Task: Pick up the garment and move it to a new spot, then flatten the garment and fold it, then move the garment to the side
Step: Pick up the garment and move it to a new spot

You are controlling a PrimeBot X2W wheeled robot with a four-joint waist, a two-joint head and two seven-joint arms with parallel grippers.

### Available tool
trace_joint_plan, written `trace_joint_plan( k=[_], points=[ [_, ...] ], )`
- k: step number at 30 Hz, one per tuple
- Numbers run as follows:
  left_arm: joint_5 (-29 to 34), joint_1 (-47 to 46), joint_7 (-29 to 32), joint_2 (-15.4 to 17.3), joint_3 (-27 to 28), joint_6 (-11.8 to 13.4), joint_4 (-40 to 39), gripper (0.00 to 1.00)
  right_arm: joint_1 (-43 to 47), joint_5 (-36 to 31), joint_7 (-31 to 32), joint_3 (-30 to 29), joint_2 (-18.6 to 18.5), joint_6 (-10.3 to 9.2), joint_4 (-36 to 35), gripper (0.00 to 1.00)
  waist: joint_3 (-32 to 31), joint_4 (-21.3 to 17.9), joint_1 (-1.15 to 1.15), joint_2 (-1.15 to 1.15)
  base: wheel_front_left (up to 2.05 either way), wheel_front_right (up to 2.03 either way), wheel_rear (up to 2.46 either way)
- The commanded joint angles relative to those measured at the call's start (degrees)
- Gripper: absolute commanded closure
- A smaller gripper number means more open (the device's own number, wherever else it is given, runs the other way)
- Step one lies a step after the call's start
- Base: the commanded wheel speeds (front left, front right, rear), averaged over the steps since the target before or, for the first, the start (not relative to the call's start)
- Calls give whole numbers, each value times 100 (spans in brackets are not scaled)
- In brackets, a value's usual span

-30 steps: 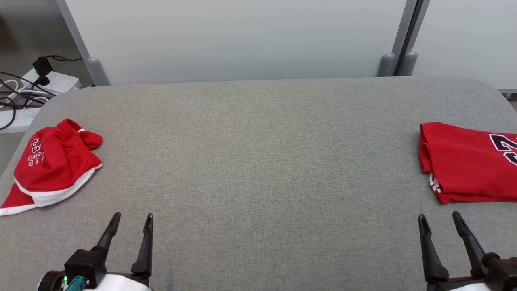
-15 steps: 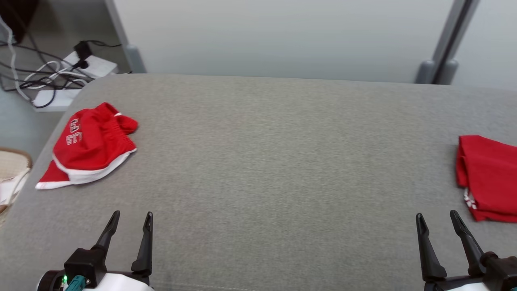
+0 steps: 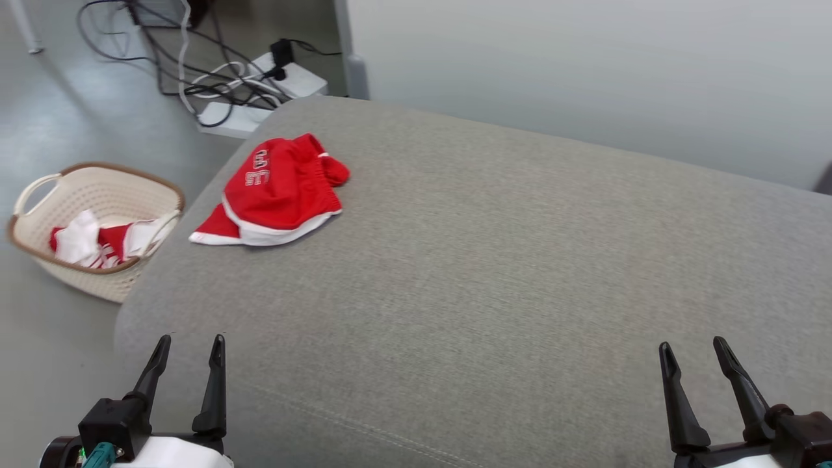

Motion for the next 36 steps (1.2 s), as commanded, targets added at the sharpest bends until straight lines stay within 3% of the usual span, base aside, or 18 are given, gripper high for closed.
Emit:
trace_joint_plan(
  k=[1,9,27,36],
  points=[
    [-25,-148,-45,92,207,46,-166,0,-179,40,6,122,-68,0,-139,0,-40,277,0,0,0,0,0],
    [-63,-184,-54,108,174,60,-125,0,-181,76,-4,134,-68,0,-99,0,-55,425,0,0,0,0,0],
    [-94,-488,-68,205,80,9,-376,0,-221,164,-71,194,-68,0,19,0,-66,364,0,0,0,0,0],
    [123,-2593,535,1009,238,-263,-1406,0,-381,45,3,220,-68,0,-127,0,212,75,0,0,0,0,0]
  ],
)
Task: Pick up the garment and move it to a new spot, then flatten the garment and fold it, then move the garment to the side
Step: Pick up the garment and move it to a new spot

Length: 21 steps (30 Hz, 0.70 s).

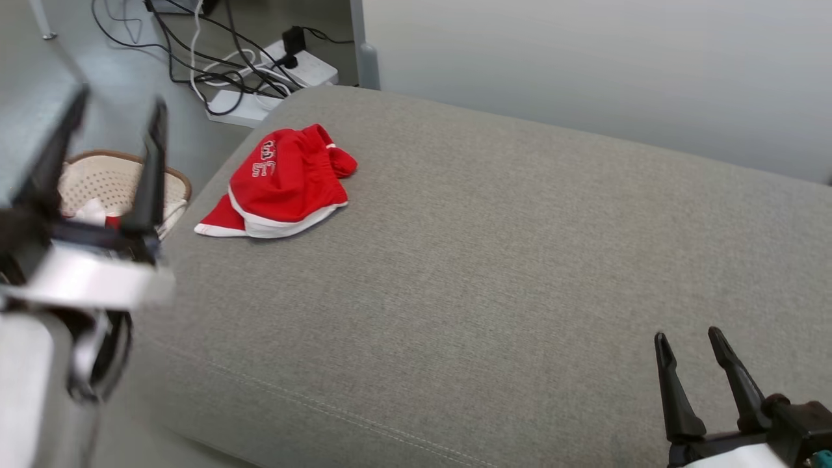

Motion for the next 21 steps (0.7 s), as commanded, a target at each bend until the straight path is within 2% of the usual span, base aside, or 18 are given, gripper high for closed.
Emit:
trace_joint_plan(
  k=[1,4,5,9,15,21],
  points=[
    [-60,-608,86,223,258,-91,-90,0,-273,-75,15,168,-68,0,-235,0,160,-186,0,0,0,0,0],
    [-304,-1447,468,412,336,-292,577,0,-377,-152,46,232,-68,0,-274,0,336,-481,0,0,0,0,0],
    [-297,-1685,606,530,334,-341,920,0,-415,-176,52,250,-68,0,-280,0,397,-586,0,0,0,0,0],
    [-701,-2394,1102,672,419,-516,2505,0,-563,-254,76,345,-68,0,-300,0,674,-1021,0,0,0,0,0],
    [-1016,-2883,1723,935,483,-631,4490,0,-768,-342,157,434,-104,0,-410,0,1277,-1545,0,0,0,0,0],
    [-1239,-3047,2037,1041,590,-657,5507,0,-924,-340,205,421,-179,0,-524,0,1771,-1755,0,0,0,0,0]
  ],
)
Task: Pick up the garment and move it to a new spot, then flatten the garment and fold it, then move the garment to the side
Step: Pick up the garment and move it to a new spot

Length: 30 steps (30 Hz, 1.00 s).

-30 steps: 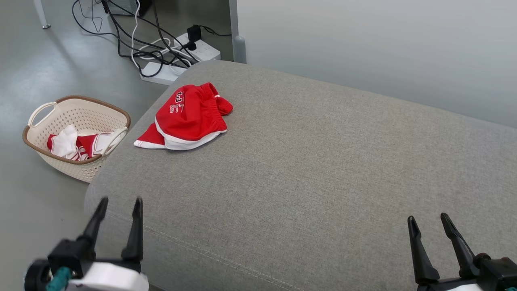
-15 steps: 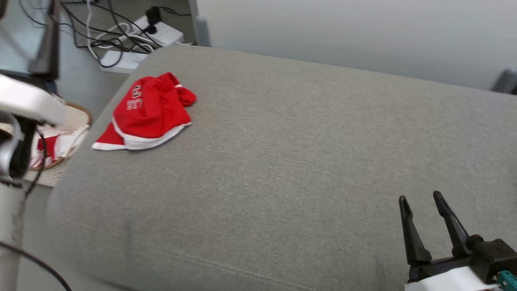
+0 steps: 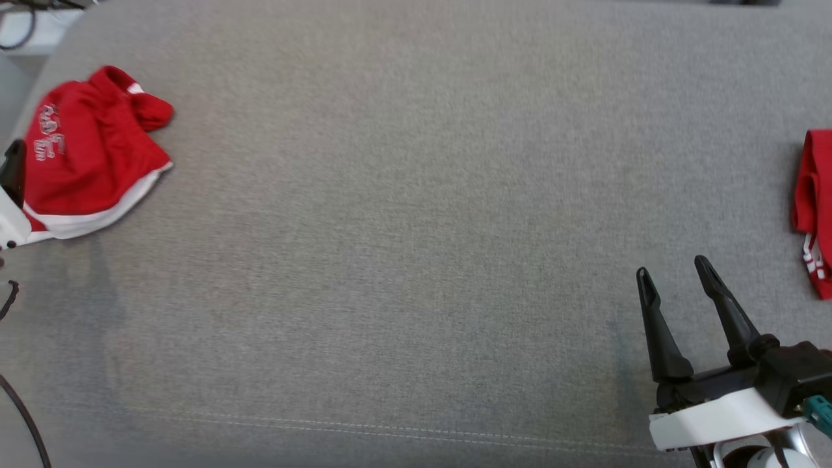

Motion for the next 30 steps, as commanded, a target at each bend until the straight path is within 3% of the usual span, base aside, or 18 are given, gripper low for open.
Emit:
trace_joint_plan(
  k=[1,10,11,13,30],
  points=[
    [-88,-278,57,399,217,-19,79,0,-185,-34,26,115,-88,0,-213,0,443,-288,0,0,0,0,0],
    [-382,-404,91,394,326,-73,953,0,-357,-38,97,122,-262,0,-384,0,851,-325,0,0,0,0,0],
    [-411,-418,127,375,325,-79,1022,22,-365,-37,103,116,-272,0,-393,0,859,-320,0,0,0,0,0],
    [-427,-453,45,378,310,-90,1064,100,-371,-42,119,112,-276,0,-412,0,876,-311,0,0,0,0,0],
    [173,-1271,-1018,699,-319,-121,645,100,-321,12,63,124,-187,0,-217,0,313,-165,0,0,0,0,0]
  ],
)
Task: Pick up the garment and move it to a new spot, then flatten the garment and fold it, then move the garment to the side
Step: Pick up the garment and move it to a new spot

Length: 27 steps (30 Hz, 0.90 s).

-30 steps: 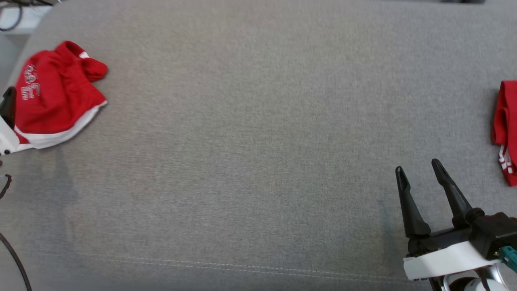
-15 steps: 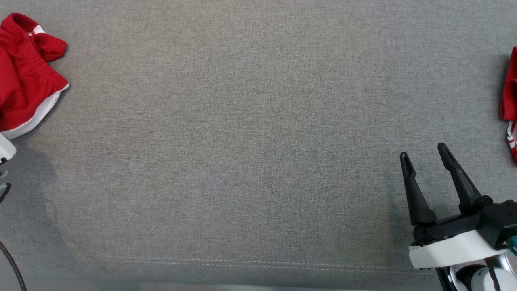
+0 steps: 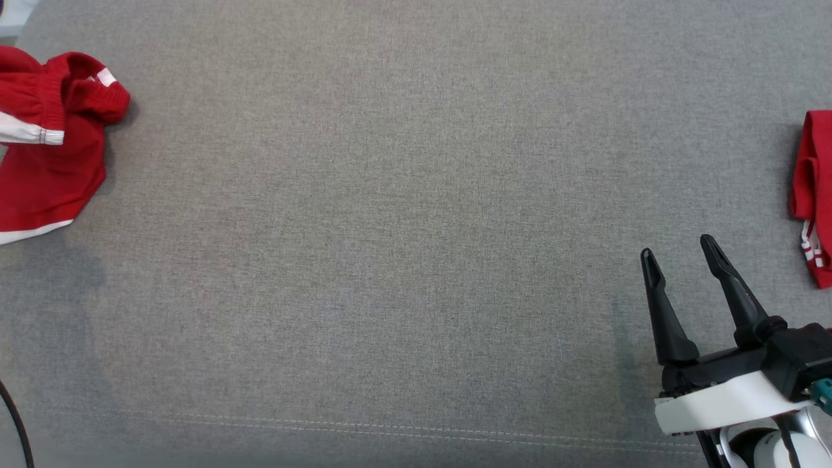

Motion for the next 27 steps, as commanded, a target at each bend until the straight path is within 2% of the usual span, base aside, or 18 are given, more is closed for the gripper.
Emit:
trace_joint_plan(
  k=[1,8,11,13,21,24,27],
  points=[
    [70,-216,-191,361,51,-21,-254,100,-30,13,-51,120,15,0,-69,0,-160,17,0,0,0,0,0],
    [32,76,-803,281,-215,-41,-974,100,47,67,-136,82,105,0,40,0,-530,-61,0,0,0,0,0],
    [-7,351,-881,186,-308,-43,-1266,100,87,81,-156,54,130,0,55,0,-601,-99,0,0,0,0,0],
    [-61,899,-915,-74,-405,27,-1887,100,158,97,-171,27,158,0,74,0,-675,-150,0,0,0,0,0],
    [-29,2752,-357,-957,-924,878,-4605,100,207,154,-208,-26,210,0,70,0,-654,-487,0,0,0,0,0],
    [-33,3111,-125,-1263,-1221,1034,-5325,100,166,167,-241,3,220,0,101,0,-600,-712,0,0,0,0,0],
    [-89,3225,35,-1574,-1540,1034,-5716,100,114,200,-279,20,227,0,140,0,-522,-977,0,0,0,0,0]
  ],
)
